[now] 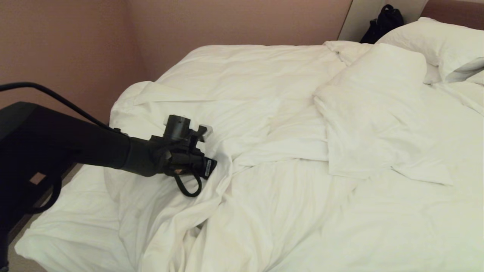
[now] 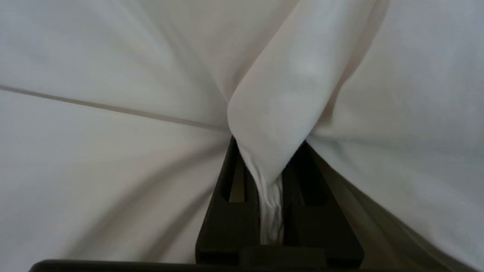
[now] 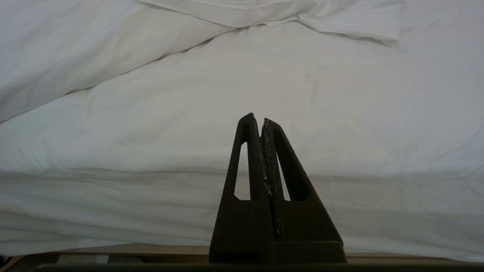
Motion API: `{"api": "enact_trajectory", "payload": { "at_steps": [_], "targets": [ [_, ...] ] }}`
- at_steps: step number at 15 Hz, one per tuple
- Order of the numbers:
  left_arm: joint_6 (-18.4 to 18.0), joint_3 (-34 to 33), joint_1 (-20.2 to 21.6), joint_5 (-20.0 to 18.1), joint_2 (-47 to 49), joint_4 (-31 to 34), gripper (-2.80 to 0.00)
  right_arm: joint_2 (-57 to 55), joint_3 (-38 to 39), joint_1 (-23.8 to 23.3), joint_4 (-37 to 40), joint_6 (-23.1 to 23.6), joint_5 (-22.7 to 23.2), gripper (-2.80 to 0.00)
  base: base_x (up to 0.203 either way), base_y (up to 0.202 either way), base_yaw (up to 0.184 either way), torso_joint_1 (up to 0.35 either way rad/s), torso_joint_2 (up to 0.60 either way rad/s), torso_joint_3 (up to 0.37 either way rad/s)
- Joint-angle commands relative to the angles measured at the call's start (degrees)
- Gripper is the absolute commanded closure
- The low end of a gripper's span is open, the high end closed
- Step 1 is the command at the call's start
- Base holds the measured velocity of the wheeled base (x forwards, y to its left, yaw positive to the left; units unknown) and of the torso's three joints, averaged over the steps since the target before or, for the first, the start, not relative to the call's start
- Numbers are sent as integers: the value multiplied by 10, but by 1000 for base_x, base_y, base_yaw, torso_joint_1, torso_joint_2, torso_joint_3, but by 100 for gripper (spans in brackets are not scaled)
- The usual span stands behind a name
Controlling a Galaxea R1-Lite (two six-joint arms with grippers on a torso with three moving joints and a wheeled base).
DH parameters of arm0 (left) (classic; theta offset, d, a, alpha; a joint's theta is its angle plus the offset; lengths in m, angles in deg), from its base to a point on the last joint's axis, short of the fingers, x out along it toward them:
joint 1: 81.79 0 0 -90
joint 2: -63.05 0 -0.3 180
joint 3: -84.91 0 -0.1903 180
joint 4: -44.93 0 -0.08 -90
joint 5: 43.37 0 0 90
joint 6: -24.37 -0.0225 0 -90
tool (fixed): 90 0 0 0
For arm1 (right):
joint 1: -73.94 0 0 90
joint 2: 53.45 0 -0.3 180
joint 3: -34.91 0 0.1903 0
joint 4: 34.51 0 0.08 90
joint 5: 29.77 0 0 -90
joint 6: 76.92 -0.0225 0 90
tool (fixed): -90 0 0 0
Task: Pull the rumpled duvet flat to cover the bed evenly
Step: Flatten the corners of the folded blanket
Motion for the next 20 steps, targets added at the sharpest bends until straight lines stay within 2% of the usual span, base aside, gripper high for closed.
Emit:
{"api": "enact_trajectory", "payload": {
  "at_steps": [1, 5, 9, 12, 15, 20],
  "targets": [
    [0, -3, 1, 0, -17, -2, 0, 0, 0, 0, 0, 0, 0, 0, 0, 0, 0, 0, 0, 0],
    [9, -41, 30, 2, -150, 43, 0, 0, 0, 0, 0, 0, 0, 0, 0, 0, 0, 0, 0, 0],
    [21, -64, 64, 42, -291, 140, 0, 0, 0, 0, 0, 0, 0, 0, 0, 0, 0, 0, 0, 0],
    [65, -92, 75, 67, -357, 222, 0, 0, 0, 0, 0, 0, 0, 0, 0, 0, 0, 0, 0, 0],
    [79, -156, 75, 80, -367, 214, 0, 0, 0, 0, 0, 0, -1, 0, 0, 0, 0, 0, 0, 0],
    [86, -234, 75, 84, -390, 155, 0, 0, 0, 0, 0, 0, 0, 0, 0, 0, 0, 0, 0, 0]
  ]
}}
